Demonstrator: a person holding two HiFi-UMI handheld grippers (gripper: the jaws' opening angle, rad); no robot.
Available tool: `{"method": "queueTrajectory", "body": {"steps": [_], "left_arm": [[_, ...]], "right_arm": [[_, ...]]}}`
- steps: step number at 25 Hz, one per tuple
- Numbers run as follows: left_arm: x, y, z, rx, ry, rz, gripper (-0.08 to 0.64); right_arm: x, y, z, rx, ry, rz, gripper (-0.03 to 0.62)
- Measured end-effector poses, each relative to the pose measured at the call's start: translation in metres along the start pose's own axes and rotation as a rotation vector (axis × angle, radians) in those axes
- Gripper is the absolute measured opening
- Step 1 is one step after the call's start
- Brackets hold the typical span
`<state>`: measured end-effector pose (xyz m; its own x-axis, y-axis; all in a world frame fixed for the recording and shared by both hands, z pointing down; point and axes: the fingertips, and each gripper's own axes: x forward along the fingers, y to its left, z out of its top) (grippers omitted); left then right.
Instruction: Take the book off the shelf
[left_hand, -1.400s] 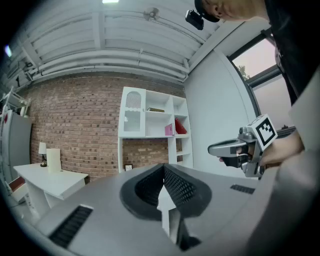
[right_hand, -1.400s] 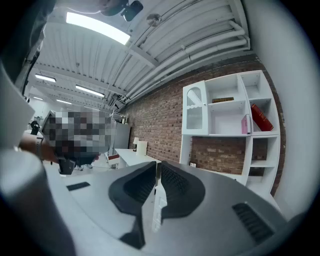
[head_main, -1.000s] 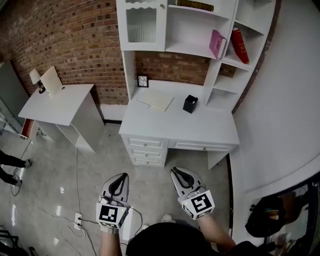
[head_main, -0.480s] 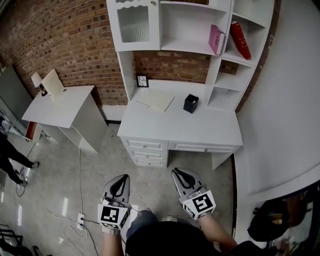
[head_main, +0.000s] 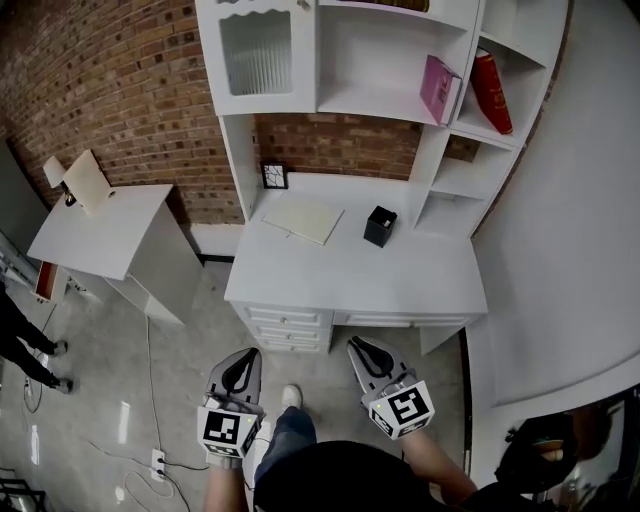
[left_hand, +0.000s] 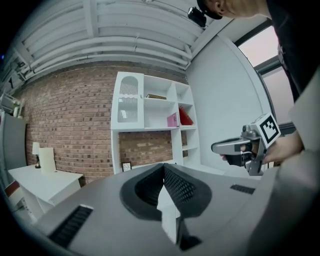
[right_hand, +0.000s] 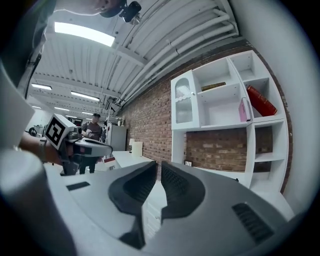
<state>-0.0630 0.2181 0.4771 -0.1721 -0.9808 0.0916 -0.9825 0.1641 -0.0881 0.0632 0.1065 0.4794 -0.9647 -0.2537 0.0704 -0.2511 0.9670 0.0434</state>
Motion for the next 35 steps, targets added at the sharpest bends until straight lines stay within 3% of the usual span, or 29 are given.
{"method": "queueTrajectory", "body": {"steps": [12, 20, 26, 35], "left_arm": [[0.147, 0.116, 0.018, 0.028, -0.051, -0.127, 0.009], [0.211, 0.156, 0.013, 0.005, -0.030, -0.223, 0.009], [0.249, 0.159, 0.008, 0.012, -0.038, -0.322, 0.009], [0.299, 0.121, 0.010, 0.025, -0.056, -0.476, 0.009]], "right_arm": [[0.153, -0.070, 0.024, -0.025, 0.023, -0.100, 0.041], [0.218, -0.098, 0.017, -0.010, 0.057, -0.174, 0.041], [0.229, -0.123, 0.014, 0.016, 0.065, -0.279, 0.041], [0.197, -0.180, 0.013, 0.052, 0.052, -0.472, 0.041]]}}
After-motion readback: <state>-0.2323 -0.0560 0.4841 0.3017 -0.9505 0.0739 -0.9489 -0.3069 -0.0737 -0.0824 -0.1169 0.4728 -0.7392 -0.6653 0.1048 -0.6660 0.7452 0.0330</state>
